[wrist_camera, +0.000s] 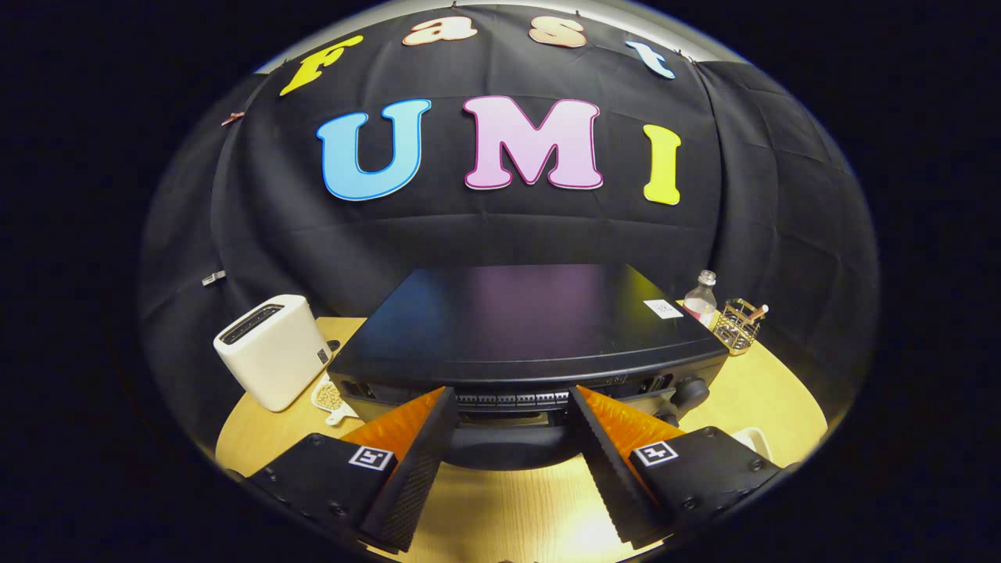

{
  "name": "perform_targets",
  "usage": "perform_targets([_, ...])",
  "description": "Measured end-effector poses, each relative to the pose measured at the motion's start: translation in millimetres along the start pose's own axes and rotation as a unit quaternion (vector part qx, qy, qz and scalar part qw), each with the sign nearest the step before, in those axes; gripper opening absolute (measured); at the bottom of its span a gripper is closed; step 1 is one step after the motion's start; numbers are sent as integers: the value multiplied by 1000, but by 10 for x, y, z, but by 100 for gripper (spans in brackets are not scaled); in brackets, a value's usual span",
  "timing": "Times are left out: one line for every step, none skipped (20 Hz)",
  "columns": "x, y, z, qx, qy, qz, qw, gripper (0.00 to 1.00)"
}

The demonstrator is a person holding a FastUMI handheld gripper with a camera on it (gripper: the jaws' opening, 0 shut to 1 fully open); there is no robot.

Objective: Open the toaster oven, put the food inside, and close the toaster oven door.

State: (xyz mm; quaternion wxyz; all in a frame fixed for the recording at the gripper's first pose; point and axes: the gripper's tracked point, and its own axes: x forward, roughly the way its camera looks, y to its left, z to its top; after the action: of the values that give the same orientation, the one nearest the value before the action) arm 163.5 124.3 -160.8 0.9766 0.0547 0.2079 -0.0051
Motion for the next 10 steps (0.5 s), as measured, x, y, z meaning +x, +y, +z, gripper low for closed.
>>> perform_targets([-41,-10,-41,6,3,0,1000,96])
perform_targets([-109,-25,-94,9,6,-2,1000,95])
perform_targets([-194,-32,-183,3,11,-1,1000,96])
perform_targets([-275,-46,-255,-6,13,0,1000,95])
perform_targets([-340,-60,-345,-15,18,2,1000,95])
perform_targets([-400,-62,-415,-21,20,6,1000,94])
perform_targets([-449,-71,-500,-22,24,10,999,94])
perform_targets([-501,-70,-570,-23,28,15,999,94])
perform_targets([-539,-73,-632,-24,31,19,999,94])
perform_targets([-565,-74,-701,-26,34,22,999,94])
